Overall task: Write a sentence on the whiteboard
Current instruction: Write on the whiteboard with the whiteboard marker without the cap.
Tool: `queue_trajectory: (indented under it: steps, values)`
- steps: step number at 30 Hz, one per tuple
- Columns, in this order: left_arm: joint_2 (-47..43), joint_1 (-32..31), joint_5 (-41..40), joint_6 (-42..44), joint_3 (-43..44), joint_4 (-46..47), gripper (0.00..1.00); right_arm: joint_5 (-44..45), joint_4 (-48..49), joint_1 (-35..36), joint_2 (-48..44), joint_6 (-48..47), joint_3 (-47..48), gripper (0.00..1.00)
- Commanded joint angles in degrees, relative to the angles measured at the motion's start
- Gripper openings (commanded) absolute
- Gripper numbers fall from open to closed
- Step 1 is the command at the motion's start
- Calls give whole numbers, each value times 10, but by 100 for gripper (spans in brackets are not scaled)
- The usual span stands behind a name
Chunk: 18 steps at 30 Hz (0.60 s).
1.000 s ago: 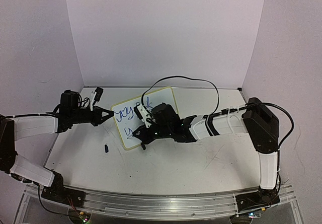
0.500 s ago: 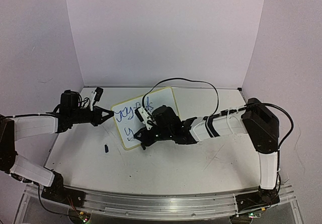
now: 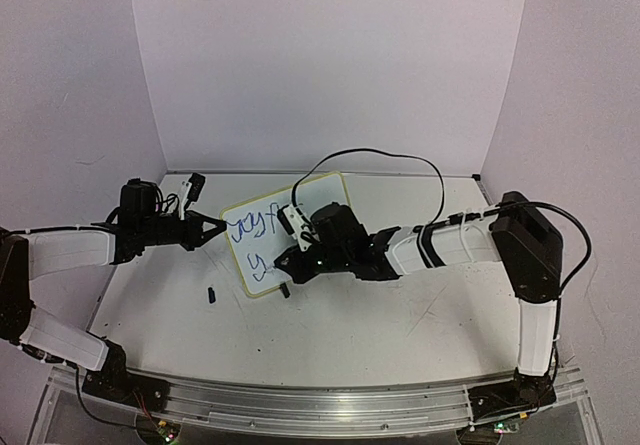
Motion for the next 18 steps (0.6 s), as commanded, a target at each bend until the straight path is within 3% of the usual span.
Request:
queue_trajectory:
  steps: [1,9,18]
  values:
    - [1,-3,-23,45,13,-21,0,38,17,-17,-20,-15,17,0]
    - [2,-3,-24,46,14,-21,0,15,33,-21,-107,-12,-43,0]
    - [3,-3,-24,45,14,-22,0,-52,52,-43,-41,19,3,0]
